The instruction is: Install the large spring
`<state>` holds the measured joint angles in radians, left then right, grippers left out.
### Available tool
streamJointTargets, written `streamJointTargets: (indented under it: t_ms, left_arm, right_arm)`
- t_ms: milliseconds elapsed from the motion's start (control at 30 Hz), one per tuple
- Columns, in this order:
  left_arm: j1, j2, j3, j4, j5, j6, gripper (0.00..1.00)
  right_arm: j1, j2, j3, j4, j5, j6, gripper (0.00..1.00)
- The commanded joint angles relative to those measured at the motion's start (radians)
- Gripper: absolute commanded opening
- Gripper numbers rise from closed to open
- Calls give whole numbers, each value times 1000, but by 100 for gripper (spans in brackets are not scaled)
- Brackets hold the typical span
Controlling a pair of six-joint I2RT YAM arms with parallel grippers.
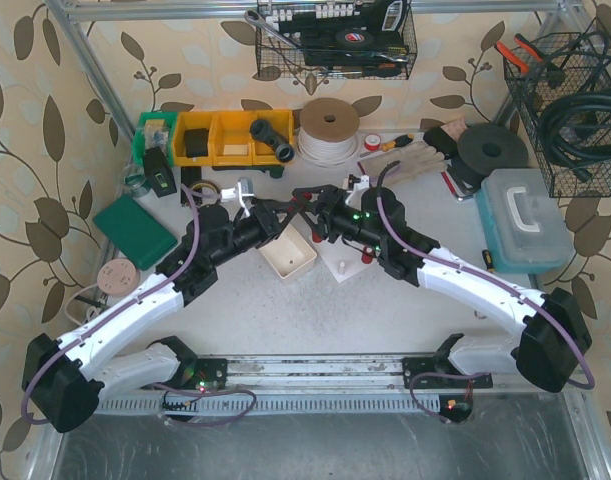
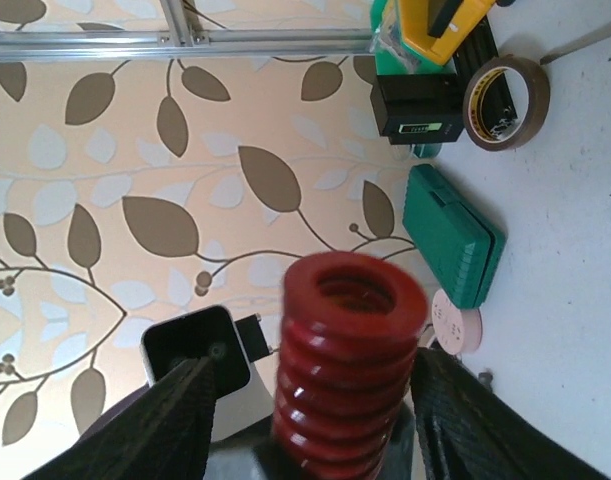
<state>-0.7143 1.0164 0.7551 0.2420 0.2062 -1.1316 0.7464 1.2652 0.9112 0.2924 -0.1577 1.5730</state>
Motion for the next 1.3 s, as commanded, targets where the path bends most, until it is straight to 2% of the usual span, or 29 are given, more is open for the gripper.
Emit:
streamJointTargets:
  t_ms: [0,233,300,400,600,667,767,833,967,1100,1267]
  left_arm:
    - [-1,-31,-8,2,-54,42,0]
    - [12,-41,-26,-7,-43,49,0]
    - [28,-49,-31,-18,-14,55,0]
    - [73,-51,-28,-29,88,63,0]
    - [131,8,-19,21,424,67,0]
    - [131,16,-22,35,491,70,0]
    - [133,28,-21,46,573,80,0]
    - [133,35,-23,58,602,79,0]
    - [133,35,-39,107,624,49,0]
    - [133,32,-71,171,616,14,0]
    - [134,65,-108,311,610,-62,0]
  right_arm:
    - [-1,4,20,-11,-36,-56,57]
    - [-44,-9,4,-52,-72,-103,65]
    - [-89,-16,-11,-80,-114,-127,66]
    - [-187,-19,-49,-81,-251,-183,66]
    - [-431,14,-76,-11,-750,-382,63]
    - [-471,1,-77,-61,-840,-480,63]
    - [-486,-14,-86,-134,-897,-589,64]
    - [-487,-15,-116,-79,-922,-556,64]
    - [-484,-11,-187,185,-963,-414,65]
    - [-470,-10,-211,326,-974,-319,66]
    - [-395,0,-188,376,-954,-283,67]
